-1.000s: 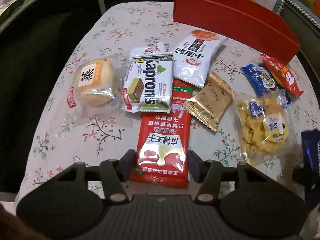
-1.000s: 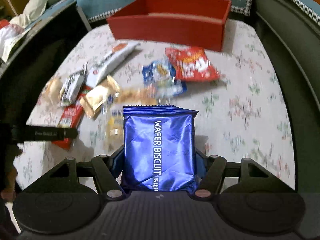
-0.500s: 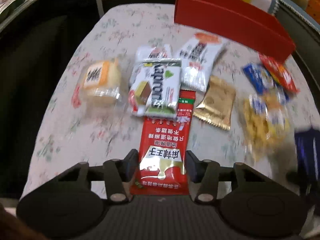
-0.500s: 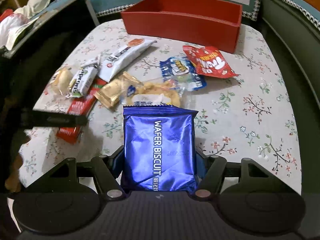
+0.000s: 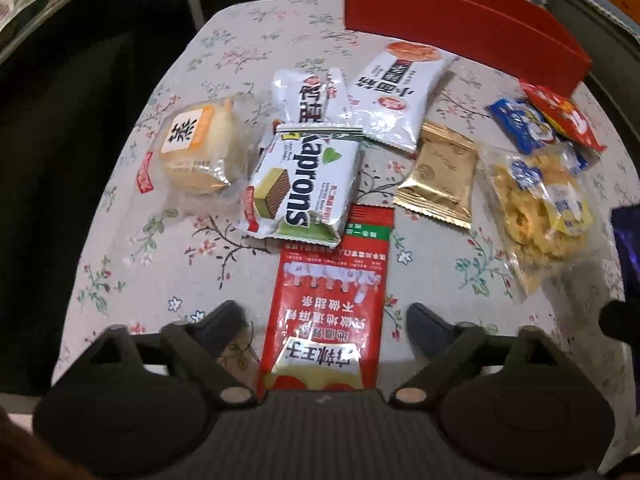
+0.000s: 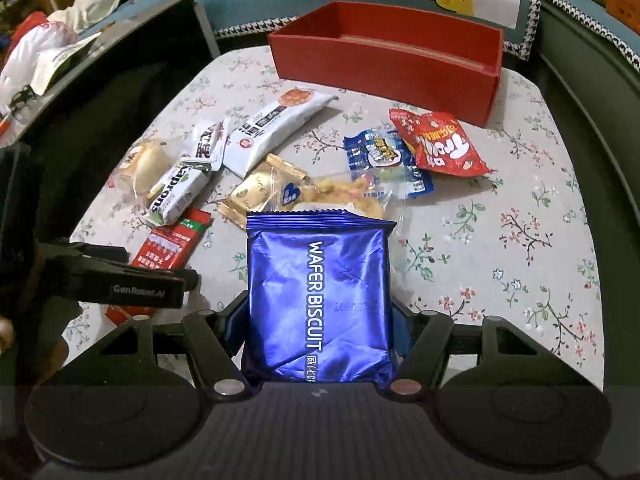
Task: Organize snacks
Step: 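Grasp the red snack packet with the left tool while the right tool holds the wafer pack, then carry both held packets over the red box and lower them inside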
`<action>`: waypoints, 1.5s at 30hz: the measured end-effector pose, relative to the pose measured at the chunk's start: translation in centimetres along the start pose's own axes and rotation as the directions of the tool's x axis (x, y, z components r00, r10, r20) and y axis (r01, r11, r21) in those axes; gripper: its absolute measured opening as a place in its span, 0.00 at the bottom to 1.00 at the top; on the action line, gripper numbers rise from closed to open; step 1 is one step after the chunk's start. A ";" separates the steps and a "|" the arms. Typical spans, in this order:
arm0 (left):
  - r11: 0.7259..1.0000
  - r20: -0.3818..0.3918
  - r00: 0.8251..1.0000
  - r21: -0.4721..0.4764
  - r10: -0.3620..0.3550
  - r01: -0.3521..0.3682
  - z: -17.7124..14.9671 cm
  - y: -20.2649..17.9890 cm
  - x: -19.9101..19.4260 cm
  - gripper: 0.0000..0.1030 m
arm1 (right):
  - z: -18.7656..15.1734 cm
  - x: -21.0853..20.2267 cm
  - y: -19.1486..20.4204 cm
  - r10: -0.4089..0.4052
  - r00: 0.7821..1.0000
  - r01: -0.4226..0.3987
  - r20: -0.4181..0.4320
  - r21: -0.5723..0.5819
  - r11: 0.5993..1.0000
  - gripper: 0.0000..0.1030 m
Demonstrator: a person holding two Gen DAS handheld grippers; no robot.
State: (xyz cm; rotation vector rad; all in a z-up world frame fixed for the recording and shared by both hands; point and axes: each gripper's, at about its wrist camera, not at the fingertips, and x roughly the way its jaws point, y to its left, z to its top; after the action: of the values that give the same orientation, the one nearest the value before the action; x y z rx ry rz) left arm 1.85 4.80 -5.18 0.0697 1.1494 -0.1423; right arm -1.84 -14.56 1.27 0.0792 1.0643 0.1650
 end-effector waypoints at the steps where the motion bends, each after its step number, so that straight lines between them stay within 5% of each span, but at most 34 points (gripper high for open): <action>1: 1.000 0.004 1.000 0.007 -0.017 0.017 -0.2 -0.1 -0.4 0.84 | -0.1 0.1 0.0 0.001 1.000 -0.001 -0.003 0.003 1.000 0.71; 2: 1.000 -0.001 1.000 0.011 -0.027 0.027 -0.2 -0.2 -0.8 0.77 | -0.1 0.2 -0.1 0.004 1.000 -0.004 -0.008 0.006 1.000 0.71; 13: 0.991 -0.031 0.991 -0.025 -0.132 0.131 -2.1 -0.4 -2.8 0.72 | -0.3 -0.5 0.7 0.018 1.000 -0.017 0.015 -0.016 1.000 0.71; 22: 0.976 0.053 0.975 0.031 -0.218 0.216 -0.9 -2.8 -6.7 0.71 | -0.1 -1.5 -0.1 0.001 0.999 -0.002 0.046 0.025 1.000 0.71; 45: 0.971 0.190 0.952 0.049 -0.241 0.236 17.7 -5.1 -2.5 0.71 | 13.7 2.5 -5.6 -0.134 0.979 0.101 0.155 0.202 0.974 0.71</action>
State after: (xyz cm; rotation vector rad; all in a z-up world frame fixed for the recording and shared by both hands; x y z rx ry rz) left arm 16.08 -2.35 4.45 -0.0597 0.9569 -0.3712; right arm 11.87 -19.47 4.96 0.2014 0.9111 -0.0525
